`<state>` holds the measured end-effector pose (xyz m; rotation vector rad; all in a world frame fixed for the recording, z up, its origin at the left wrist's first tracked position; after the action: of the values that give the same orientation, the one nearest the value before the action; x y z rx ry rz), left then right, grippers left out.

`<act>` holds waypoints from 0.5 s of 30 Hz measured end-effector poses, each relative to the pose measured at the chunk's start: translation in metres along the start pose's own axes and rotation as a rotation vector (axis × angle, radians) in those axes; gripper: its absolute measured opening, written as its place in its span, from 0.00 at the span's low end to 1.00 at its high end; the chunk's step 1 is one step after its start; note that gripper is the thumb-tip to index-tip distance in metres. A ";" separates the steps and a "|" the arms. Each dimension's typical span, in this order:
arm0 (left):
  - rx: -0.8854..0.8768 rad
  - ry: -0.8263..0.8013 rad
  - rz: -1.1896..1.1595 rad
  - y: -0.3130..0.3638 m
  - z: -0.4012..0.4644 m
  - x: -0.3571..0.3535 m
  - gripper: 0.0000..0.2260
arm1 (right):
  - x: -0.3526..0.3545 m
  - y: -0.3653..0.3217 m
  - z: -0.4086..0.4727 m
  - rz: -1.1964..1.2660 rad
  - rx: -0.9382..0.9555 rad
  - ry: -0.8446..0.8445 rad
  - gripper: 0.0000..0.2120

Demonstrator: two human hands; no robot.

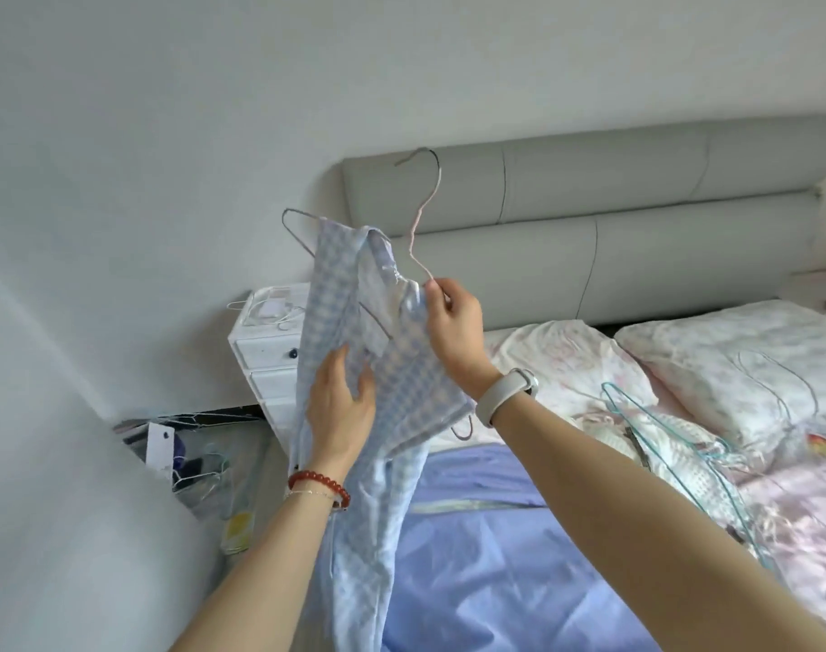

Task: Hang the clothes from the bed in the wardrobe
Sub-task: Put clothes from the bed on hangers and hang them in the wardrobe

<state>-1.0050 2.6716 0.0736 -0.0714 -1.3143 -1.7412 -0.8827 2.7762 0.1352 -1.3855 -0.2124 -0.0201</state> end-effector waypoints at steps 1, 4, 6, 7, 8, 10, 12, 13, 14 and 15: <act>-0.022 -0.038 -0.004 0.005 0.006 -0.021 0.22 | 0.020 0.012 0.015 0.036 -0.033 0.057 0.12; -0.071 -0.178 0.001 0.018 0.014 -0.090 0.22 | 0.092 0.059 0.048 0.110 -0.117 0.261 0.15; -0.096 -0.281 0.005 0.022 0.010 -0.137 0.23 | 0.141 0.096 0.062 0.107 -0.165 0.405 0.14; -0.107 -0.336 0.008 0.023 0.006 -0.161 0.23 | 0.165 0.117 0.068 0.089 -0.195 0.472 0.13; -0.121 -0.392 0.017 0.022 0.001 -0.185 0.23 | 0.188 0.138 0.073 0.062 -0.225 0.529 0.11; -0.133 -0.526 0.041 0.016 -0.015 -0.232 0.24 | 0.232 0.181 0.080 -0.038 -0.264 0.605 0.11; -0.109 -0.686 0.082 0.002 -0.036 -0.275 0.25 | 0.269 0.225 0.082 -0.218 -0.319 0.616 0.12; -0.090 -0.765 0.108 -0.008 -0.049 -0.292 0.25 | 0.284 0.248 0.080 -0.314 -0.359 0.603 0.13; -0.067 -0.836 0.130 -0.018 -0.061 -0.308 0.25 | 0.297 0.270 0.078 -0.397 -0.401 0.584 0.14; -0.045 -0.901 0.148 -0.029 -0.074 -0.321 0.25 | 0.307 0.292 0.075 -0.459 -0.447 0.569 0.14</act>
<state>-0.8076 2.8134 -0.1502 -1.0508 -1.8216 -1.6528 -0.5510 2.9376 -0.0865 -1.6841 -0.0417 -0.8766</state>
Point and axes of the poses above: each hand's wrist, its own z-axis towards the middle knuckle, its own x-axis out of the back of the hand, y = z × x, the point moved 5 cm from there along z, towards the middle knuckle, and after that the axes turned 14 degrees about -x, right-handed, at the moved point
